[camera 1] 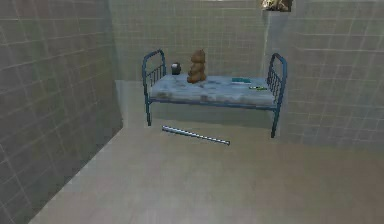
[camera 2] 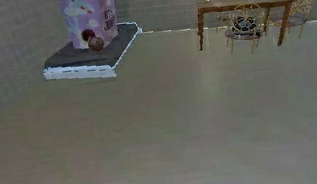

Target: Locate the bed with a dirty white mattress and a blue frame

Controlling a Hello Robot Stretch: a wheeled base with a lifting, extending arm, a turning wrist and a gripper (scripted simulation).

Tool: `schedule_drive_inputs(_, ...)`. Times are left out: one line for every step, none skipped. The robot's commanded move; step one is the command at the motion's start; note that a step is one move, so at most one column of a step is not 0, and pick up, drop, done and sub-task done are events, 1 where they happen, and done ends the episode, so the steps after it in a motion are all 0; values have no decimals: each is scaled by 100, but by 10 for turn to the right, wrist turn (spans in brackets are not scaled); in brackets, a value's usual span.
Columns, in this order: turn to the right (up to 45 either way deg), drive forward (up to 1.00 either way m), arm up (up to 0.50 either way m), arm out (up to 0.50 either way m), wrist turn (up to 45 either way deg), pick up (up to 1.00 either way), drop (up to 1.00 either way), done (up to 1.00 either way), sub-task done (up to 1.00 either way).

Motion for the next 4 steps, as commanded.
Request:
schedule_drive_inputs(-30,0,0,0,0,0,0,0,0)
schedule_drive_inputs(0,100,0,0,0,0,0,0,0)
schedule_drive_inputs(0,60,0,0,0,0,0,0,0)
schedule_drive_inputs(180,0,0,0,0,0,0,0,0)
